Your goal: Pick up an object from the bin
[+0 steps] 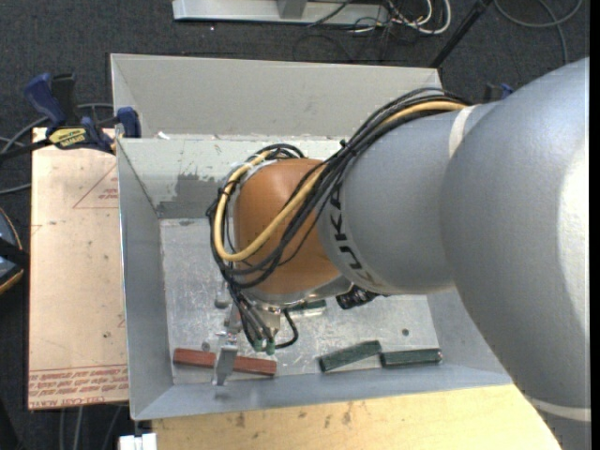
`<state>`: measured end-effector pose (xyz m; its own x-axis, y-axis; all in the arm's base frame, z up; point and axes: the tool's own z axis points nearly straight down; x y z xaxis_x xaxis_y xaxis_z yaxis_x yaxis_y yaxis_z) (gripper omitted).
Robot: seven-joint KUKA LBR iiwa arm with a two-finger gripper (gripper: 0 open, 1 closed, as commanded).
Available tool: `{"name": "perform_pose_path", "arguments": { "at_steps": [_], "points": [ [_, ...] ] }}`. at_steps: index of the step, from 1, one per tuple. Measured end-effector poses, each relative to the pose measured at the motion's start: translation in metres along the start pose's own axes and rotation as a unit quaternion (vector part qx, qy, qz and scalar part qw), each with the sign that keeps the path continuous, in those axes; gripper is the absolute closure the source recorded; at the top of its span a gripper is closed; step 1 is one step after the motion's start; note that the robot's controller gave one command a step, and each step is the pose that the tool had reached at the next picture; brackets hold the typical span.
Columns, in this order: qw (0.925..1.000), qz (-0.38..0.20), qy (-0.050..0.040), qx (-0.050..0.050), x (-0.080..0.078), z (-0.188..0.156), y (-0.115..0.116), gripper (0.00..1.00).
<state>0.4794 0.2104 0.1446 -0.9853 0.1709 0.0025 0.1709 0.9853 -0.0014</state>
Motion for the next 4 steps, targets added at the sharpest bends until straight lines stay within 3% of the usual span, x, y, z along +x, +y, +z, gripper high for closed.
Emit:
{"name": "perform_pose_path", "arguments": {
  "at_steps": [1, 2, 4],
  "points": [
    [0.9972, 0.075, -0.0027, -0.002, 0.000, 0.060, 0.024, 0.00],
    [0.9973, 0.073, -0.0064, -0.006, -0.002, 0.070, 0.043, 1.00],
    [0.9973, 0.073, -0.0043, -0.004, -0.001, 0.068, 0.042, 1.00]
  ]
}}
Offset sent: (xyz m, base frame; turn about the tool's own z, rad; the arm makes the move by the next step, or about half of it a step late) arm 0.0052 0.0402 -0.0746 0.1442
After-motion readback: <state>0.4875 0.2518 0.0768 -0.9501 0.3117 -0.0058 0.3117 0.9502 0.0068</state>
